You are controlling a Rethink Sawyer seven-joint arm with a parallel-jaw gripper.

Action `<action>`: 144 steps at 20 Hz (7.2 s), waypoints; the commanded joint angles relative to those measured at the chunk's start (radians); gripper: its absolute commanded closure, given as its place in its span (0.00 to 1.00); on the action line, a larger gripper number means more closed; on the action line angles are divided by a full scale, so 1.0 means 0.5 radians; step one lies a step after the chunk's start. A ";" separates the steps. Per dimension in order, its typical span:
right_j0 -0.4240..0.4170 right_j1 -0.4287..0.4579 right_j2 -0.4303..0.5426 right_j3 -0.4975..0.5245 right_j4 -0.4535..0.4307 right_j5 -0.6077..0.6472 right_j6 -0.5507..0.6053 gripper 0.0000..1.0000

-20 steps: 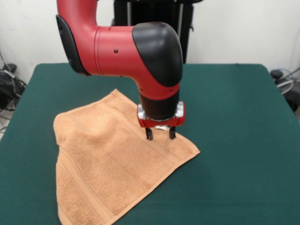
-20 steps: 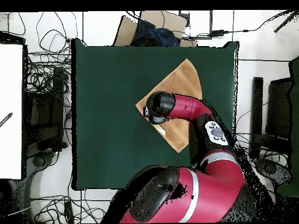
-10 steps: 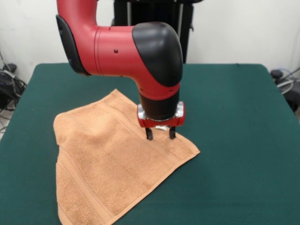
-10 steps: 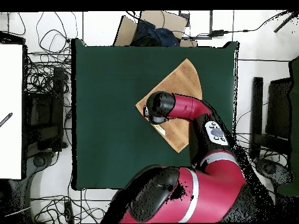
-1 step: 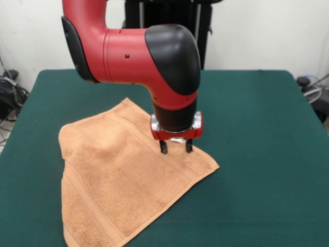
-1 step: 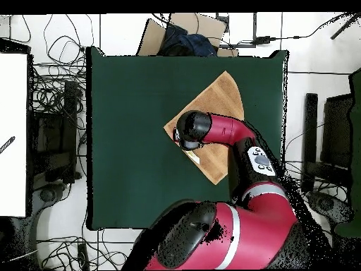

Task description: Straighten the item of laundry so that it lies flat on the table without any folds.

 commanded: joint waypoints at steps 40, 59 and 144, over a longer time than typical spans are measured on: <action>0.021 0.092 0.006 0.069 -0.077 -0.244 0.207 0.00; 0.117 -0.012 -0.073 0.207 -0.025 -0.359 0.378 1.00; 0.695 -0.569 -0.451 1.201 0.768 -0.826 0.586 1.00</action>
